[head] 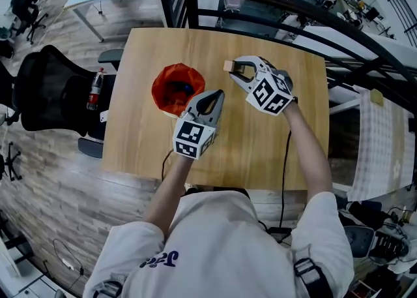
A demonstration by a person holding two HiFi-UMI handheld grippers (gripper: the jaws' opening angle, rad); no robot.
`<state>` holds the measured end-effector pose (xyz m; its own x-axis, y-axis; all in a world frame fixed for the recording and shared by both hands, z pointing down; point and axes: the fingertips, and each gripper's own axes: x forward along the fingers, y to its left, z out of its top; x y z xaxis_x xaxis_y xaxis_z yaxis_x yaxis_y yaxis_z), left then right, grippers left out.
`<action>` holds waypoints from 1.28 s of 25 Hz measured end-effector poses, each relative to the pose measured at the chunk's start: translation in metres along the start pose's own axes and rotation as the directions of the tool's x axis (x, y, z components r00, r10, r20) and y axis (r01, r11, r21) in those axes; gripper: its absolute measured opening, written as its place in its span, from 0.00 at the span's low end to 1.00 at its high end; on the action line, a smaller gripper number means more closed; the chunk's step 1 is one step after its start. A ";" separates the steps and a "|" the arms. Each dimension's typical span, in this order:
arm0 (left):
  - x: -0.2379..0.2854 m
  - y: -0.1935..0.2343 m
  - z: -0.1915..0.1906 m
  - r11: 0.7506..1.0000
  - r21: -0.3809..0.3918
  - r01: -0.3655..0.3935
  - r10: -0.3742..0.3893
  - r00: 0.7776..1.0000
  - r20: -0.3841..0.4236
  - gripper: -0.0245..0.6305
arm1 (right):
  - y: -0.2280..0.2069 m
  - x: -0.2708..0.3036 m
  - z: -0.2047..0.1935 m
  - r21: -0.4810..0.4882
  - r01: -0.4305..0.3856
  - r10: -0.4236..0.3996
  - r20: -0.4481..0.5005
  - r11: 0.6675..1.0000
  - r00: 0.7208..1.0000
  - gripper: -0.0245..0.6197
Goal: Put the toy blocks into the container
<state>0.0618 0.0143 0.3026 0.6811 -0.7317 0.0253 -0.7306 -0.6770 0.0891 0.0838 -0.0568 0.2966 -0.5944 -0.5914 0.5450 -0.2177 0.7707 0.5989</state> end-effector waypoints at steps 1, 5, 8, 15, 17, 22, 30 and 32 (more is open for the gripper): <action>-0.008 0.006 0.000 1.000 0.002 -0.013 0.013 1.000 0.002 0.06 | 0.007 0.001 0.007 0.019 -0.002 0.002 0.016 1.000 1.000 0.25; -0.041 0.033 -0.002 0.997 -0.008 -0.080 0.080 0.997 0.009 0.06 | 0.036 0.014 0.033 0.071 -0.042 0.037 0.066 0.997 0.997 0.25; -0.065 0.057 -0.002 0.990 -0.027 -0.136 0.137 0.990 0.021 0.06 | 0.054 0.028 0.053 0.067 -0.071 0.065 0.087 0.995 0.994 0.25; -0.112 0.104 -0.003 0.966 -0.068 -0.249 0.251 0.967 0.037 0.06 | 0.098 0.070 0.085 0.016 -0.188 0.186 0.084 0.982 0.979 0.25; -0.124 0.112 -0.007 0.958 -0.066 -0.277 0.280 0.959 0.034 0.06 | 0.110 0.083 0.091 -0.015 -0.225 0.226 0.068 0.974 0.972 0.25; -0.147 0.127 -0.012 0.939 -0.105 -0.327 0.333 0.942 0.045 0.06 | 0.131 0.114 0.098 -0.100 -0.299 0.298 -0.025 0.949 0.954 0.25; -0.169 0.138 -0.027 0.918 -0.132 -0.374 0.380 0.925 0.024 0.06 | 0.147 0.151 0.087 -0.095 -0.377 0.357 -0.178 0.921 0.917 0.25; -0.171 0.142 -0.033 0.914 -0.138 -0.381 0.387 0.922 0.018 0.06 | 0.150 0.161 0.083 -0.077 -0.389 0.367 -0.209 0.918 0.906 0.25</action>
<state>-0.1571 0.0462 0.3439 0.3438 -0.9382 0.0396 -0.9209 -0.3287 0.2095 -0.1087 -0.0165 0.4256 -0.4572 -0.3026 0.8363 0.0912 0.9194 0.3825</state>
